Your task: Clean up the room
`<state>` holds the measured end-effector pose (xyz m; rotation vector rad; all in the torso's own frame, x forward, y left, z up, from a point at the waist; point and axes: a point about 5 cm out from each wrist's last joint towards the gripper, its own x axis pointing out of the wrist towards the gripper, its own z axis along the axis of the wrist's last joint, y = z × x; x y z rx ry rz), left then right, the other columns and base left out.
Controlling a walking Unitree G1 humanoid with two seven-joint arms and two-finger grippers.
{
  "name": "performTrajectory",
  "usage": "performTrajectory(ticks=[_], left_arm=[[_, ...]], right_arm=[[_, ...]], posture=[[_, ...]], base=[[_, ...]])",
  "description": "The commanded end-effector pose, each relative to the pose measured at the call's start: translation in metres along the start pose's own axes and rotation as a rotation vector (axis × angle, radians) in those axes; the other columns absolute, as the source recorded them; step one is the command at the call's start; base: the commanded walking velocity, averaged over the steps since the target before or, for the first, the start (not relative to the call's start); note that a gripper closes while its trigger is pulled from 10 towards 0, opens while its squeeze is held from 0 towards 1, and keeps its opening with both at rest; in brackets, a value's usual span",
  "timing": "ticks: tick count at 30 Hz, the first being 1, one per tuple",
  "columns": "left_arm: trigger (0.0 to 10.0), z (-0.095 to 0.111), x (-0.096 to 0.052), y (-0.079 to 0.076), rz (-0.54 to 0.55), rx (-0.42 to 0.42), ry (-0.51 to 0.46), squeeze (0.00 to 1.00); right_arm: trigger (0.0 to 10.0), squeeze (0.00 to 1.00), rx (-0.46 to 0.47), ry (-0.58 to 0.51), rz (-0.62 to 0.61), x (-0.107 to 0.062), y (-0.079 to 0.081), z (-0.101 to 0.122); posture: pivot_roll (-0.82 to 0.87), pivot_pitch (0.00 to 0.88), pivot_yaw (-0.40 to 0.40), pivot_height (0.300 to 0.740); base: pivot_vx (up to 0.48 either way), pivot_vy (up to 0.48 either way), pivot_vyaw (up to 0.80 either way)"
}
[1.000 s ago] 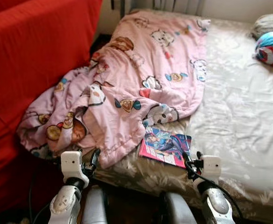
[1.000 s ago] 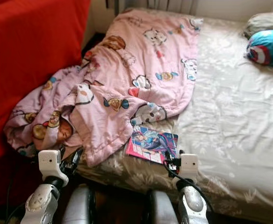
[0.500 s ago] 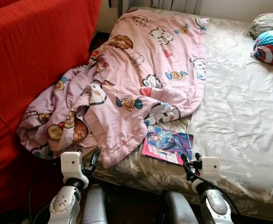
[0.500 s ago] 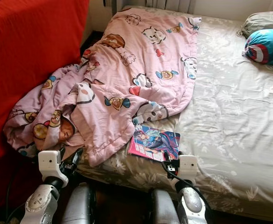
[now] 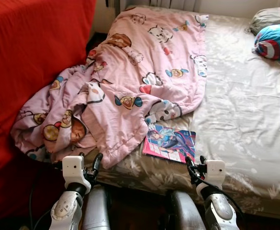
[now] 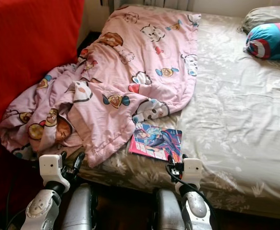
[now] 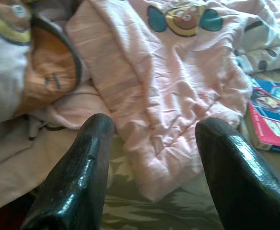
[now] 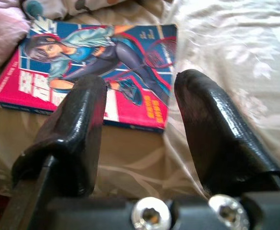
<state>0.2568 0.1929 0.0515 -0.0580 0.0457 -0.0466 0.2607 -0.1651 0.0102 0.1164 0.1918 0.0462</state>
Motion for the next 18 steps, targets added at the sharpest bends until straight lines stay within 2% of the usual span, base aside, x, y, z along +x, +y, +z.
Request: performTrajectory(ticks=[1,10,18], left_arm=[[10.0,-0.0049,-0.0033,-0.0009,-0.005,0.005,0.03,0.0],[10.0,-0.0053,-0.0033,-0.0026,-0.016,0.006,0.031,0.0],[10.0,-0.0049,-0.0032,-0.0029,-0.017,0.008,0.029,0.0]], right_arm=[[10.0,0.0,0.009,0.018,-0.011,-0.0035,-0.0026,-0.0055],[10.0,0.0,0.019,0.029,0.014,-0.0043,0.0015,-0.0083],[10.0,0.0,0.018,0.028,0.035,-0.0037,0.0042,-0.0078]], posture=[[0.03,0.222,-0.043,0.584],[0.03,0.223,-0.043,0.584],[0.03,0.224,-0.044,0.584]], base=[[0.0,0.0,0.0],[0.0,0.0,0.0],[0.248,0.0,0.0]])
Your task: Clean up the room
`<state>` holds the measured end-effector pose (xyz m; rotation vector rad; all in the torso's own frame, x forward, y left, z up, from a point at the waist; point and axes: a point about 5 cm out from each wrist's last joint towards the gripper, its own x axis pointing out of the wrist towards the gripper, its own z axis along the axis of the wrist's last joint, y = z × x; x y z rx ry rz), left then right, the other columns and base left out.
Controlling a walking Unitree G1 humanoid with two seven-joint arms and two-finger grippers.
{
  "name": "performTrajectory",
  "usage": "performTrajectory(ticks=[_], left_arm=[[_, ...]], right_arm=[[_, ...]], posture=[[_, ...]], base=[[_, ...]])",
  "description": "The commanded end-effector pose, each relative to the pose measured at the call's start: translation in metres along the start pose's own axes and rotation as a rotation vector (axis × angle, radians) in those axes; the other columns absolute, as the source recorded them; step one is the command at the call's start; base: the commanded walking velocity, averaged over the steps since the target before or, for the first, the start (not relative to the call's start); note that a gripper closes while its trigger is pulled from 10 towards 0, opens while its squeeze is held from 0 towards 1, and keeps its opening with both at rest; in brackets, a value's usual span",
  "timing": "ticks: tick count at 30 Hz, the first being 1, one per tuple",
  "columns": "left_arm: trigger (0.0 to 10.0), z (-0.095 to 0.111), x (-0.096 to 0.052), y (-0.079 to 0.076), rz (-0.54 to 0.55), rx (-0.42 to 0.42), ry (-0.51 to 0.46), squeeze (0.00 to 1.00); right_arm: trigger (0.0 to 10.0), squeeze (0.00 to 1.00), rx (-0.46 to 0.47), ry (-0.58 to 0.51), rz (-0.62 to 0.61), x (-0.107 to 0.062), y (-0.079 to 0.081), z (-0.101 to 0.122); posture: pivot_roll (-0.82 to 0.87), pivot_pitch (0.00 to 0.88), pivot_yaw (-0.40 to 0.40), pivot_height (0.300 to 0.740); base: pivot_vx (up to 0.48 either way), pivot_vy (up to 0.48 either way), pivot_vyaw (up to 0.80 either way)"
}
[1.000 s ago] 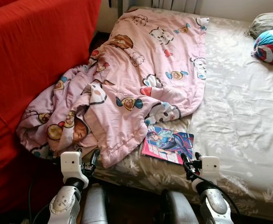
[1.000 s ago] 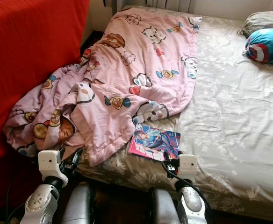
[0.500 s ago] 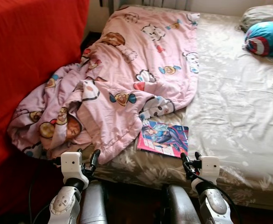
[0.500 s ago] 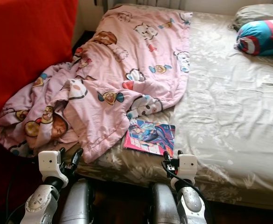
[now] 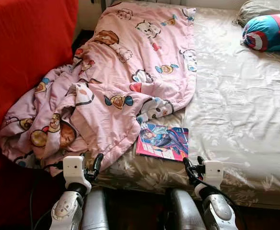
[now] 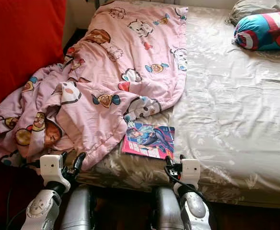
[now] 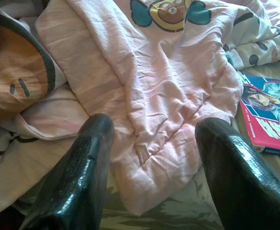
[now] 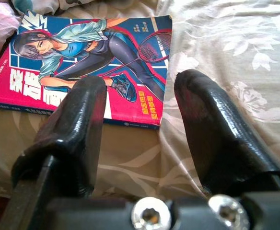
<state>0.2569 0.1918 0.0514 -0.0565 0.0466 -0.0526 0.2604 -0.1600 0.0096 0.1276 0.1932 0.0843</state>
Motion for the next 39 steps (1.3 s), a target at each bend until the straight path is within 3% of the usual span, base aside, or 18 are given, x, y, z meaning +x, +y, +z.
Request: performTrajectory(ticks=[1,39], left_arm=[[10.0,-0.0048,-0.0033,-0.002,-0.011,0.007,0.028,0.0],[10.0,-0.0037,-0.0041,-0.0013,-0.01,0.01,0.023,0.0]], right_arm=[[10.0,0.0,0.012,0.025,-0.002,-0.0037,-0.0005,-0.0066],[10.0,0.0,0.03,0.016,-0.025,0.0016,-0.0012,-0.0013]], posture=[[0.03,0.224,-0.044,0.584],[0.03,0.241,-0.043,0.584]], base=[[0.255,0.0,0.0],[0.292,0.0,0.0]])
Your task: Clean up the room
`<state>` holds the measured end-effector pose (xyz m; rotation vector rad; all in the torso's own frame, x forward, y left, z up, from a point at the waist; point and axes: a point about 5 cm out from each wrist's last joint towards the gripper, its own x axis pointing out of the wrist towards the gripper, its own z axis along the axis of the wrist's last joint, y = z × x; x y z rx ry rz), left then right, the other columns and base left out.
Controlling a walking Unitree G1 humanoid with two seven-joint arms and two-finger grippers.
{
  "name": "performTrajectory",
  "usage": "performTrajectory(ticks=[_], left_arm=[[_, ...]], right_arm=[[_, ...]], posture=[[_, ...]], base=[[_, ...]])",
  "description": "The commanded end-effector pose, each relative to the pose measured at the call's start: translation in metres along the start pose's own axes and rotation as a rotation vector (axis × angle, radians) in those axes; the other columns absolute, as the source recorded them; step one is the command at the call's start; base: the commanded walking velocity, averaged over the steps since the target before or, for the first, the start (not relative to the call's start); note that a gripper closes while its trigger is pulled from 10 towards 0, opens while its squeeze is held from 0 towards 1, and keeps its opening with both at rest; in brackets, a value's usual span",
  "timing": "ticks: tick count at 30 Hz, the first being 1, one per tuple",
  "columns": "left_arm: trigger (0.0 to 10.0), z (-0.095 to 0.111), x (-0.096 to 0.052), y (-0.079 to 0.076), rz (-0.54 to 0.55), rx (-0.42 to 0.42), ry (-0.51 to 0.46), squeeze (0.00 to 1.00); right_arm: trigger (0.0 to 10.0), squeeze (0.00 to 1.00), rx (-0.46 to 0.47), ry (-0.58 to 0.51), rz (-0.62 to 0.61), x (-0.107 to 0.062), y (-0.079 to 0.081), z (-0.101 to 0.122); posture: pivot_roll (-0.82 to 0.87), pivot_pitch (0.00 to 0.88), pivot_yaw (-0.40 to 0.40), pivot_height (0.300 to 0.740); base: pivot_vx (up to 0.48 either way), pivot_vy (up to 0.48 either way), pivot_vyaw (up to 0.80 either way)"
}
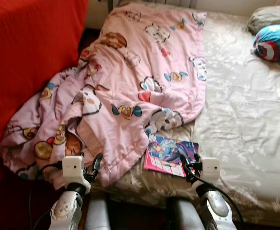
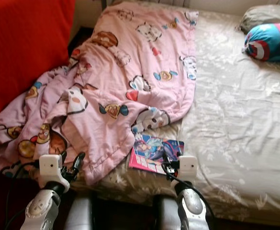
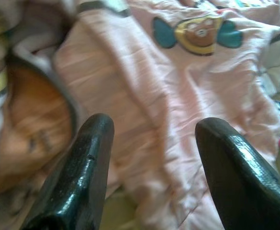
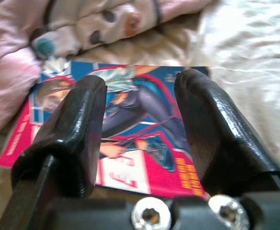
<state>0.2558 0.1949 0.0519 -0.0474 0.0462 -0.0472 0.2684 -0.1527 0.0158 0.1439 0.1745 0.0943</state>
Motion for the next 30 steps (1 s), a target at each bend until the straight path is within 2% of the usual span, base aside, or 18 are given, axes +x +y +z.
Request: performTrajectory(ticks=[1,11,24,28,30], left_arm=[[10.0,-0.004,-0.003,-0.005,-0.016,0.001,0.024,0.0],[10.0,-0.004,-0.004,-0.004,-0.012,0.002,0.02,0.0],[10.0,-0.002,-0.008,-0.004,-0.022,0.01,0.023,0.0],[10.0,-0.002,-0.012,-0.003,-0.027,0.016,0.028,0.0],[10.0,-0.002,-0.013,-0.002,-0.028,0.018,0.03,0.0]], right_arm=[[10.0,0.0,0.015,0.034,-0.038,-0.006,-0.009,-0.008],[10.0,0.0,0.018,0.032,-0.048,-0.004,-0.009,-0.007],[10.0,0.0,0.073,0.063,-0.075,0.008,-0.012,-0.005],[10.0,0.0,0.142,0.079,-0.096,0.013,-0.014,-0.005],[10.0,0.0,0.145,0.086,-0.104,0.014,-0.015,-0.005]], posture=[[0.03,0.241,-0.043,0.584],[0.03,0.246,-0.042,0.584],[0.05,0.272,-0.025,0.584],[0.07,0.287,-0.015,0.584],[0.07,0.294,-0.01,0.584]], base=[[0.326,0.0,0.0],[0.331,0.0,0.0],[0.0,0.0,0.0],[0.0,0.0,0.0],[0.0,0.0,0.0]])
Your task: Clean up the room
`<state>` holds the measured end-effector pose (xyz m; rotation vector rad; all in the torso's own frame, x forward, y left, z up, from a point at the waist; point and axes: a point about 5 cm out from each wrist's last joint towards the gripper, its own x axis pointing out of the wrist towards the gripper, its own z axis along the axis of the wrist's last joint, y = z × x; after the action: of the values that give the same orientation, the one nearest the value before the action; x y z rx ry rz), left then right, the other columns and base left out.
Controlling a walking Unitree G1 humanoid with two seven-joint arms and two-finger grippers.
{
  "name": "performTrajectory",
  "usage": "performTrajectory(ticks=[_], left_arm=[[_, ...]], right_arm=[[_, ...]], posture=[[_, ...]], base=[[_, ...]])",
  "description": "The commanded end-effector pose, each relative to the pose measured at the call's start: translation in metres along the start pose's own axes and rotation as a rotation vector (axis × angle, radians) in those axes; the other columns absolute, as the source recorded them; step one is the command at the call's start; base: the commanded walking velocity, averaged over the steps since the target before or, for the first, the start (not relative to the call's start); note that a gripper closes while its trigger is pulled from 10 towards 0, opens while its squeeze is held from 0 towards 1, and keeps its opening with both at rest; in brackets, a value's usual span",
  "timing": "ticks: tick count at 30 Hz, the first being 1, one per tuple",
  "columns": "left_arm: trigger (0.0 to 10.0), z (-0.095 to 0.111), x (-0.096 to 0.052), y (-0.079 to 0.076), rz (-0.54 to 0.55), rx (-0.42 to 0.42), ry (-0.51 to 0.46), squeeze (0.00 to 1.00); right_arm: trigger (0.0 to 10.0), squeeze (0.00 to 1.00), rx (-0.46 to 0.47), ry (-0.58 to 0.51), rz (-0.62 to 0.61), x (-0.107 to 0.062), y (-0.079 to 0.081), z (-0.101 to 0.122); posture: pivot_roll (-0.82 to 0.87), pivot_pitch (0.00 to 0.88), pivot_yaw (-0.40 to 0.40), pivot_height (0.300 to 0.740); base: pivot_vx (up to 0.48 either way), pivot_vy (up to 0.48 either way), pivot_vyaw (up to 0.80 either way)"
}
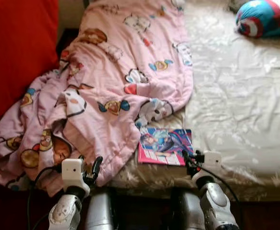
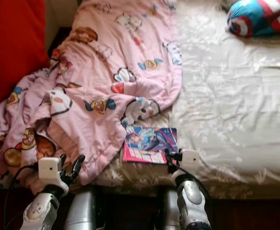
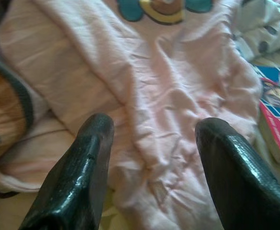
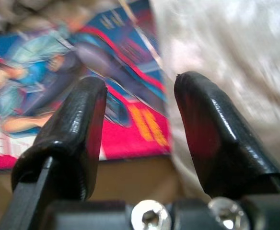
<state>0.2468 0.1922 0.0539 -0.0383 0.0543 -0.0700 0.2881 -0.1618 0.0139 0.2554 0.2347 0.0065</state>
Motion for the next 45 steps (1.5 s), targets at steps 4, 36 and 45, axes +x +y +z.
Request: performTrajectory(ticks=[4,36,45], left_arm=[[10.0,-0.003,-0.01,0.004,-0.004,0.02,0.031,0.0],[10.0,0.006,-0.037,0.018,-0.039,0.106,0.1,0.0],[10.0,0.011,-0.041,0.022,-0.045,0.131,0.113,0.0]], right_arm=[[10.0,1.0,0.069,0.017,-0.035,0.004,-0.004,0.0],[10.0,0.0,0.843,0.007,0.093,-0.007,-0.017,-0.021],[10.0,0.0,0.848,0.12,0.2,-0.009,0.001,-0.032]], posture=[[0.09,0.309,0.001,0.584],[0.22,0.378,0.102,0.584],[0.23,0.391,0.117,0.584]], base=[[0.0,0.0,0.0],[0.0,0.0,0.0],[0.0,0.0,0.0]])
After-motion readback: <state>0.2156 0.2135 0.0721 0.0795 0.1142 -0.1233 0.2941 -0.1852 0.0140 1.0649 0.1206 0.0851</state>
